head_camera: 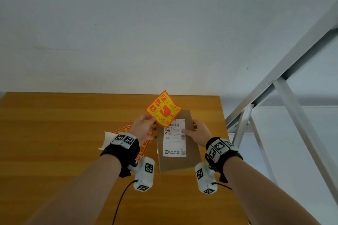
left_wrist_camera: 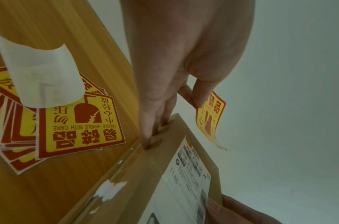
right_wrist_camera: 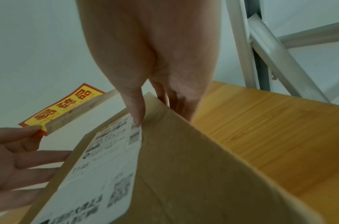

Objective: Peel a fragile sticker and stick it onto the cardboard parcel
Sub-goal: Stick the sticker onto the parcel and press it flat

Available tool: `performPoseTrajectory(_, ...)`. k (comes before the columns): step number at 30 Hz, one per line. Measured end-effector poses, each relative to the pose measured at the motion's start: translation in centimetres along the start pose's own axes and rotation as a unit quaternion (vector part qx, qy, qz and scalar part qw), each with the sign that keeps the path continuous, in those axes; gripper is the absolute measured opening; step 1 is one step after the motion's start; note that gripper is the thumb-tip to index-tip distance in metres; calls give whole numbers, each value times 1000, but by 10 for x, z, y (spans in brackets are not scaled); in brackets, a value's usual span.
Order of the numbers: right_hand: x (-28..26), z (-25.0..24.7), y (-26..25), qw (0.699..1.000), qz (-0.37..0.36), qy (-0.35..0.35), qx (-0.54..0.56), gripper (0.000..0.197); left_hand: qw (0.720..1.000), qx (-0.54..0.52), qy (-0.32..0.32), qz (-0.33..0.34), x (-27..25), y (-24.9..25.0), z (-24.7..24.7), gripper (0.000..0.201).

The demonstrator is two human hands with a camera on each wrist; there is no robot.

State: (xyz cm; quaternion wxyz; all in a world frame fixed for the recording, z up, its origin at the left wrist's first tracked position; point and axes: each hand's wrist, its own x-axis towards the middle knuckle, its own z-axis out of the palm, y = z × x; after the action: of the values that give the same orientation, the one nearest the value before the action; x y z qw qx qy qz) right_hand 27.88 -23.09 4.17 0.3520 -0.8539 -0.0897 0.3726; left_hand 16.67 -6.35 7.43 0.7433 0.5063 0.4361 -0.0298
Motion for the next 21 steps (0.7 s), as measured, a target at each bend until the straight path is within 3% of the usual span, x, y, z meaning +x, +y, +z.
performPoseTrajectory(9,-15,-15,-11,998,-34,43,28,49,998,-17,-39,55,-16,18,1,32)
performPoseTrajectory(15,-28,-18,-29,992,-56,80,79,39,993,-36,-73,89,-38,39,-2,6)
performPoseTrajectory(18,-34,-19,-39,983,-41,112,137,50,990,-40,-83,105,-48,50,-3,11)
performPoseTrajectory(21,-41,-16,-48,971,-31,137,196,58,990,-37,-89,107,-54,56,-8,1)
